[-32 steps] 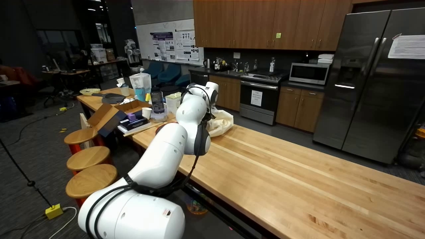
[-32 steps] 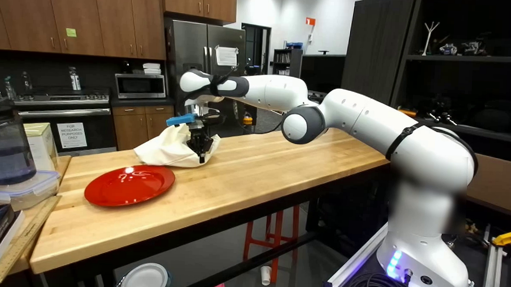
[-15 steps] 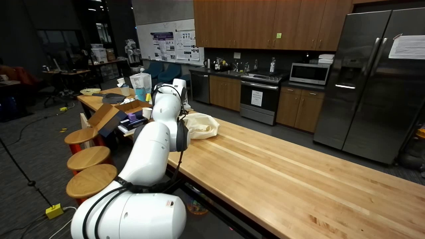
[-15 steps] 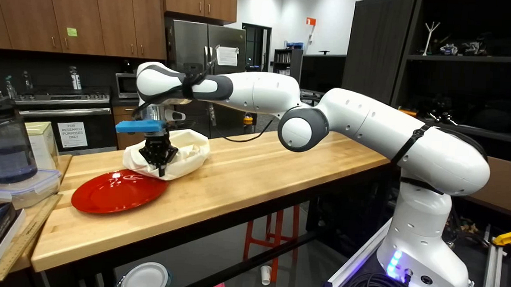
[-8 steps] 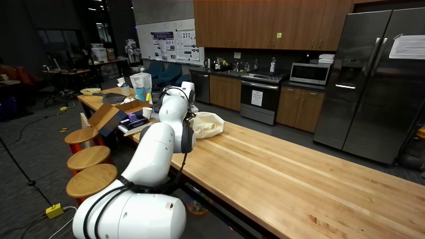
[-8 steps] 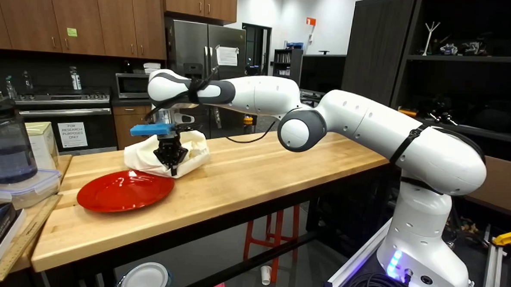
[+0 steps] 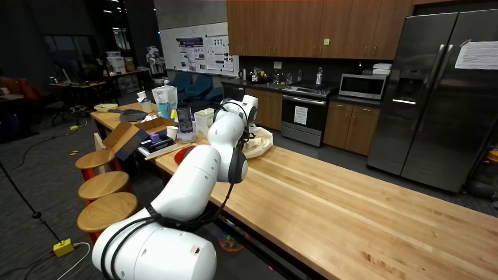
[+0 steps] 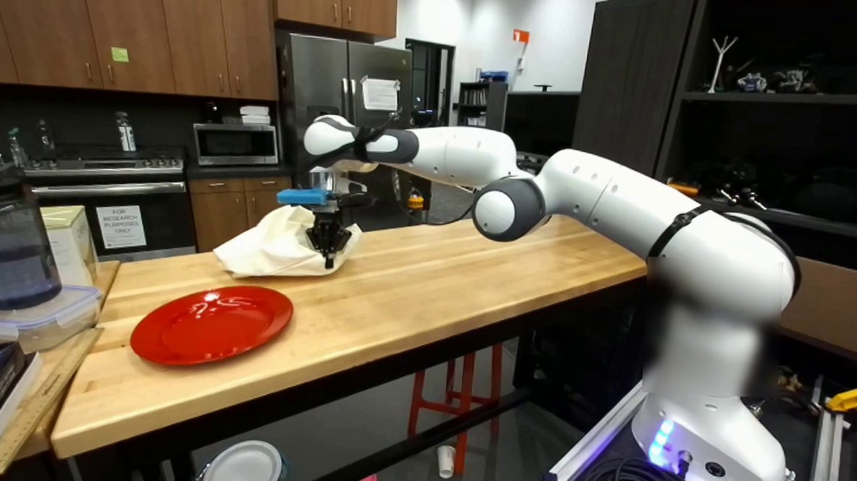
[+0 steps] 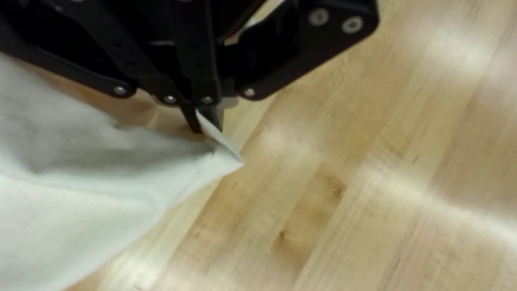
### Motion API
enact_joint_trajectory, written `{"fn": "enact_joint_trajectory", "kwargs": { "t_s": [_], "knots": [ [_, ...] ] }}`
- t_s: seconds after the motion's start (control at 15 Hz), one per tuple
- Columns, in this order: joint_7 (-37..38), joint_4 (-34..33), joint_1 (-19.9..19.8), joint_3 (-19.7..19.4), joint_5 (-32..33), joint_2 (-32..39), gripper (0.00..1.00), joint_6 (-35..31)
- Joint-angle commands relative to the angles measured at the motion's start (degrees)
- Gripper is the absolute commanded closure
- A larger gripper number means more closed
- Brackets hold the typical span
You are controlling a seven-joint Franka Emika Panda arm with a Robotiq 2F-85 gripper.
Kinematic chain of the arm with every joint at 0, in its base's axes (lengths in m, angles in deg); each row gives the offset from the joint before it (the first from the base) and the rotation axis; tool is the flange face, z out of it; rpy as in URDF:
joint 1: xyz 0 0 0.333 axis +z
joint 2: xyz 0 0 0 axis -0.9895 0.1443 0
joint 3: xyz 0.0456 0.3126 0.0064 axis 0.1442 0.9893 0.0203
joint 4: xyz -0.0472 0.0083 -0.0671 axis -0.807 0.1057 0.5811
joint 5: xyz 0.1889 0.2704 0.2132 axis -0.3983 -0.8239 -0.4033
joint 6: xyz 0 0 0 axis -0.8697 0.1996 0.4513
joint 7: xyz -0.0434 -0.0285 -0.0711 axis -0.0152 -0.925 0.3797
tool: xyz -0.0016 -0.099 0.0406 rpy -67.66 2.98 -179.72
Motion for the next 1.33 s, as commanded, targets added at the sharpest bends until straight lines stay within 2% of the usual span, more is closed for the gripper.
{"fn": "enact_joint_trajectory", "kwargs": {
  "t_s": [0.0, 0.47, 0.53, 1.27],
  "knots": [
    [2.24, 0.85, -3.95, 1.66, -3.17, -2.26, 0.99, -0.49],
    [4.91, 1.42, -11.79, 2.31, -5.97, -4.49, 0.99, -0.24],
    [4.97, -0.02, -13.12, 2.72, -6.88, -4.02, 0.99, 0.28],
    [6.61, -0.69, -29.81, 9.89, -23.13, -6.96, 0.99, -0.38]
  ]
}}
